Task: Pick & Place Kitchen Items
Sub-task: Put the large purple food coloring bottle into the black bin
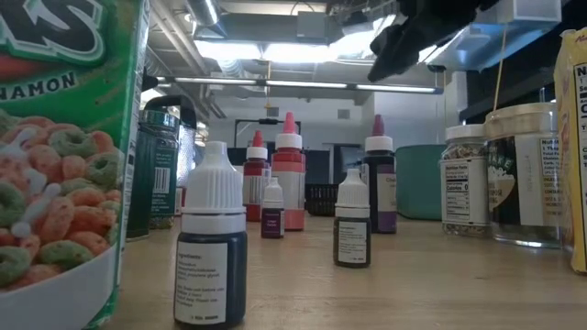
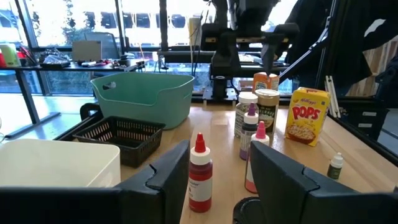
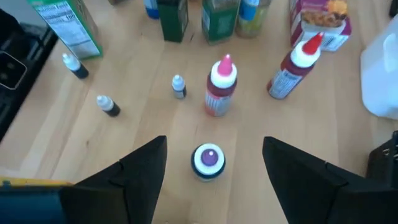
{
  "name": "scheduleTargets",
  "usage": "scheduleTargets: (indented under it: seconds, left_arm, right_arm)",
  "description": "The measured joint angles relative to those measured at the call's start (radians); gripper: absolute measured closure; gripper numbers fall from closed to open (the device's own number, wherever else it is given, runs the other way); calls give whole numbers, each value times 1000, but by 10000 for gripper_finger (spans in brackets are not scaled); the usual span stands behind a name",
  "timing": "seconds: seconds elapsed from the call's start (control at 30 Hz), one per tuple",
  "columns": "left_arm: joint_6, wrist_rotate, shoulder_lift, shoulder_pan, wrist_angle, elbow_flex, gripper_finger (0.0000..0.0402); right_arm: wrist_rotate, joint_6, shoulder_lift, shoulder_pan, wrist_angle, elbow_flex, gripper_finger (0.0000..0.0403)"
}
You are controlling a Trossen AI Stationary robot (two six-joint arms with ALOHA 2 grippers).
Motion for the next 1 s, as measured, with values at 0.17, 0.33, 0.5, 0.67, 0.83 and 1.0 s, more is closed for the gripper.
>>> scheduleTargets:
  seconds: [0.17, 0.33, 0.5, 0.67, 0.83, 1.0]
  left_arm:
    - [1, 0, 0, 0, 0, 0, 236]
    - [2, 0, 0, 0, -1, 0, 236]
    - [2, 0, 0, 0, -1, 0, 235]
    - [2, -10, 0, 0, 0, 0, 235]
    - [3, -14, 0, 0, 0, 0, 235]
    - [3, -15, 0, 0, 0, 0, 235]
  right_arm:
    - [13, 2, 38, 0, 1, 0, 135]
    - [10, 2, 96, 0, 1, 0, 135]
    - [9, -9, 151, 0, 3, 0, 135]
    - [7, 2, 188, 1, 6, 0, 135]
    - [-3, 2, 216, 1, 21, 0, 135]
    - [-22, -1, 249, 1, 30, 0, 135]
